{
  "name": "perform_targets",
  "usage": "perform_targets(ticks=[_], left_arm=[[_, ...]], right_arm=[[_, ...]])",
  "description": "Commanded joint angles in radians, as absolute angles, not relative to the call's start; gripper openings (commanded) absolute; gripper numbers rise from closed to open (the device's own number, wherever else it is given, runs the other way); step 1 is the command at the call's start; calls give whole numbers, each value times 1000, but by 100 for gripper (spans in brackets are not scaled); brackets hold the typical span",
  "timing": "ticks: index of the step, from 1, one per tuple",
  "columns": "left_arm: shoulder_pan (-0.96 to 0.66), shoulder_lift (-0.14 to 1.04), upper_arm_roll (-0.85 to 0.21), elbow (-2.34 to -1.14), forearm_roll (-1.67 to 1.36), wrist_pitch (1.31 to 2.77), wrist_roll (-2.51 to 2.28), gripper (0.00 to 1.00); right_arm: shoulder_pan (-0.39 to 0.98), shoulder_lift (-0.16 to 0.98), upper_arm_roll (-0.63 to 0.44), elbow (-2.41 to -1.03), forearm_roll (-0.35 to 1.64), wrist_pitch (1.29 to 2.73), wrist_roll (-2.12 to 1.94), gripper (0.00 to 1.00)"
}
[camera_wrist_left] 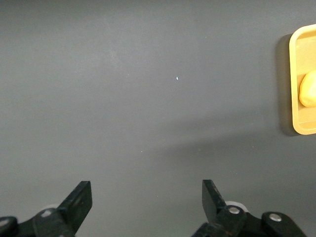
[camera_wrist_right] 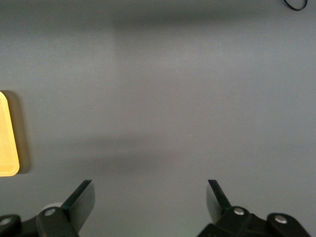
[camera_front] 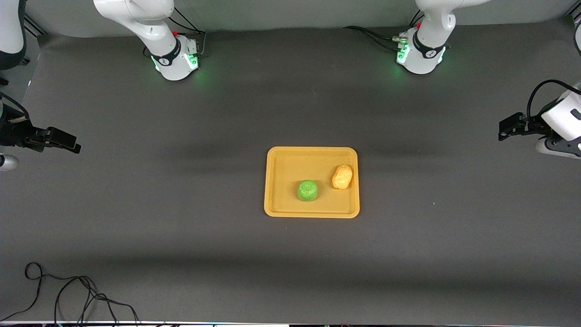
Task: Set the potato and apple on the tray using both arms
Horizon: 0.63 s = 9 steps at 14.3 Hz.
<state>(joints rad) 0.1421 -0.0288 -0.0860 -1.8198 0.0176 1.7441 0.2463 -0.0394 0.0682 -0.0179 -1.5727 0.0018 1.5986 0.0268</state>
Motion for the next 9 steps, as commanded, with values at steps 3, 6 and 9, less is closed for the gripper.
perform_targets(ticks=[3, 6, 9], left_arm=[[144, -58, -91, -1836, 29, 1736, 221, 100], [133, -57, -100, -1830, 29, 1735, 149, 100], [141, -55, -98, -1819, 26, 1718, 160, 100]], right_arm=[[-40, 61, 2, -1552, 11, 1603, 21, 100], [-40, 61, 2, -1552, 9, 1603, 21, 100], [-40, 60, 2, -1552, 9, 1601, 23, 100]])
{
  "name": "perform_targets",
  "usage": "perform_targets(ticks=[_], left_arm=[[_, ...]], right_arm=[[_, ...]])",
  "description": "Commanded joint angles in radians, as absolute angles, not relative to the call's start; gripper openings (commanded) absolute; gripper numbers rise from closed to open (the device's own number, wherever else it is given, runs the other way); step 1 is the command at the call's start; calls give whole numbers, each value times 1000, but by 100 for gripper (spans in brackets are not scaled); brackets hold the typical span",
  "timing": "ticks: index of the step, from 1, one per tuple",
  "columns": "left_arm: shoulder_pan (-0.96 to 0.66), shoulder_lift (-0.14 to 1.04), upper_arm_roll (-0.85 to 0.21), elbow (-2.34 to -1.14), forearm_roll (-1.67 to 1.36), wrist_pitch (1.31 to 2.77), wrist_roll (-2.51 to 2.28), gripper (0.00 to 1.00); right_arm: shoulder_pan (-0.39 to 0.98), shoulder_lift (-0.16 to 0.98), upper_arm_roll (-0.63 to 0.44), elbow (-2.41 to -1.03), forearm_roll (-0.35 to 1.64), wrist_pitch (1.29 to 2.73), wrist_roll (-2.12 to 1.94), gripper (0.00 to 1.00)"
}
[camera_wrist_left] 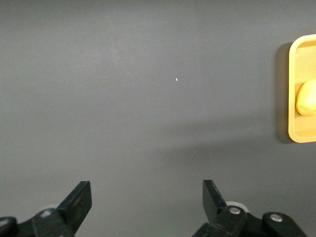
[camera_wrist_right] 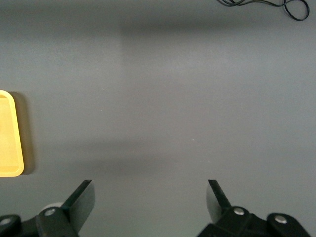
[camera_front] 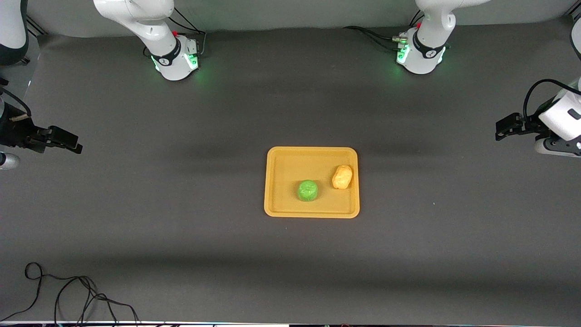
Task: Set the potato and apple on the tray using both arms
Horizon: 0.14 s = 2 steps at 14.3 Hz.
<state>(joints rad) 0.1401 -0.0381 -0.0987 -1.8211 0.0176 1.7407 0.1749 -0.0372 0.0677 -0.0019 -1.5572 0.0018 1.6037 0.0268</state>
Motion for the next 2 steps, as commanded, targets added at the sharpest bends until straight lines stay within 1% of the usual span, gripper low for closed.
perform_targets(ticks=[1, 2], left_arm=[[140, -55, -98, -1809, 26, 1694, 160, 100], [140, -57, -98, -1809, 25, 1678, 160, 100]], right_arm=[[-40, 60, 2, -1552, 9, 1595, 23, 100], [-38, 60, 2, -1552, 9, 1594, 23, 100]])
